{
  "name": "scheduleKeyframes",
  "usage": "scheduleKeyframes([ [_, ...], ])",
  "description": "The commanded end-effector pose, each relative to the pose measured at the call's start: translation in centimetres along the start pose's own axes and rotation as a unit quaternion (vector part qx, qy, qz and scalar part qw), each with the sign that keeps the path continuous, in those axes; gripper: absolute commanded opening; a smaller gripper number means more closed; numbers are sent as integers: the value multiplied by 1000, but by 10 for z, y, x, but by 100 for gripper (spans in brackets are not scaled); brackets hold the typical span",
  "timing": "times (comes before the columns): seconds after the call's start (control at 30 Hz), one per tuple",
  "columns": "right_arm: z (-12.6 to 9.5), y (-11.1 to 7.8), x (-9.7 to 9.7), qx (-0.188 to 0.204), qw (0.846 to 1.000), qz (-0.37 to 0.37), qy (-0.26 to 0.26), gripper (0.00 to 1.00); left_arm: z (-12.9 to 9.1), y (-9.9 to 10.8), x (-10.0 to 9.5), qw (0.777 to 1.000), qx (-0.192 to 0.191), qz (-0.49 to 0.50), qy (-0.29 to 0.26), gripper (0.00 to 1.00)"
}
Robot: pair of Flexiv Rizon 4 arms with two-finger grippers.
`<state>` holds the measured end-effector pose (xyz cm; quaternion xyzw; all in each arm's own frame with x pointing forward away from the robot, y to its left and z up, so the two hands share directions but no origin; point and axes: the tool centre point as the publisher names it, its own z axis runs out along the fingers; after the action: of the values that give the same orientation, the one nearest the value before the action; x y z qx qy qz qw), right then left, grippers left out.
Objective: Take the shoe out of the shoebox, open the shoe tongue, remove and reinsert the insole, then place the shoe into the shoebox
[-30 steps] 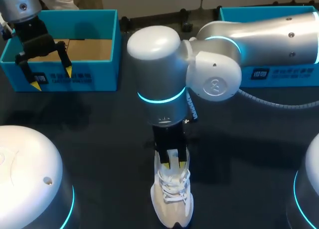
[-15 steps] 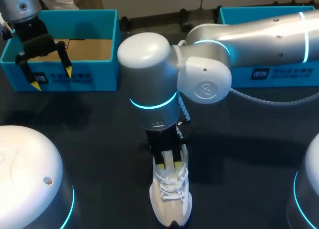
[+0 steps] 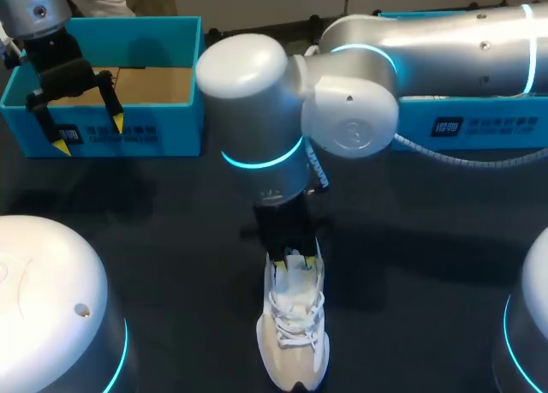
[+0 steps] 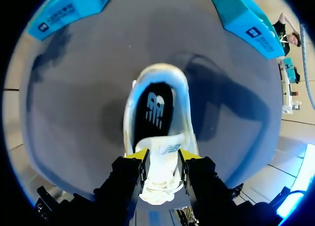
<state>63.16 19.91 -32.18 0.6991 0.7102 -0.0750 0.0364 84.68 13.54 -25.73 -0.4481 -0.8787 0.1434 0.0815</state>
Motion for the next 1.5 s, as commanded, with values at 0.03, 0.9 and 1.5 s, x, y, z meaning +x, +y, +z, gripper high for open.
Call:
scheduleKeyframes([
  [0.03, -16, -1, -22, -28, 997, 53, 39, 36, -1, 0, 0, 1000, -1, 1, 2, 100],
  [0.9, -46, 34, -39, -130, 773, -612, 106, 100, -1, 0, 0, 1000, -1, 1, 2, 100],
  [1.5, -33, 64, -21, -107, 717, -689, 18, 100, -1, 0, 0, 1000, -1, 1, 2, 100],
])
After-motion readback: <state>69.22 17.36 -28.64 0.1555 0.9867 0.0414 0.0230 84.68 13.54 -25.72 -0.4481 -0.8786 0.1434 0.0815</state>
